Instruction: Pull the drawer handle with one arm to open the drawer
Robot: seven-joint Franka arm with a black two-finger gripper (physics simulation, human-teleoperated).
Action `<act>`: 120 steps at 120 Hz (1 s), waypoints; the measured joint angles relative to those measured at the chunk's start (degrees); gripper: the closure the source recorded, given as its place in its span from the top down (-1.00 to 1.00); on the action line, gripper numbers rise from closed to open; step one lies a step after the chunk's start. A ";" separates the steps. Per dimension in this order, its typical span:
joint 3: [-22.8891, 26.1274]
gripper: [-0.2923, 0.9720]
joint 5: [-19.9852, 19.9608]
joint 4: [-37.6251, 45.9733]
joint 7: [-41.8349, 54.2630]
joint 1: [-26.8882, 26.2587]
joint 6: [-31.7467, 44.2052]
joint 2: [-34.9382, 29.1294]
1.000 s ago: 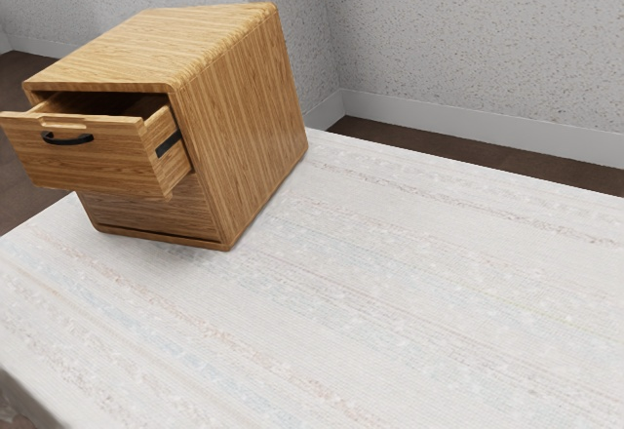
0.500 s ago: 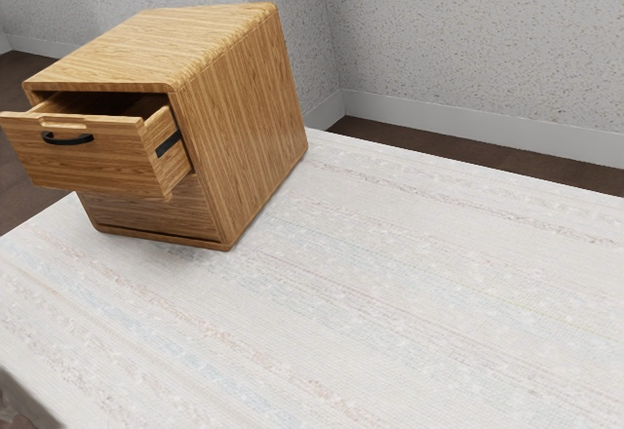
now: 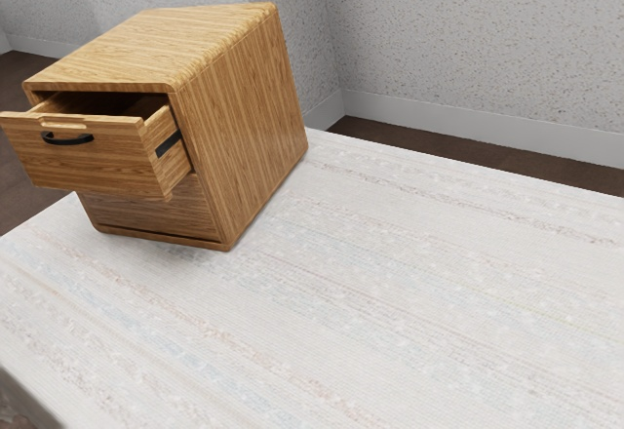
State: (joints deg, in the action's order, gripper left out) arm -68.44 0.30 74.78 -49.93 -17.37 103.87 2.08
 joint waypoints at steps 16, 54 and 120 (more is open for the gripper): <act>0.12 0.54 -2.18 -0.12 0.01 -0.61 0.95 -0.06; 0.01 0.54 -8.78 -0.56 -0.23 -0.96 -1.74 -0.65; 0.32 0.54 -11.80 1.47 -0.14 -0.87 -3.54 -0.23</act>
State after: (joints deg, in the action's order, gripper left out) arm -68.12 -11.50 76.24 -50.07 -18.24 100.33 1.86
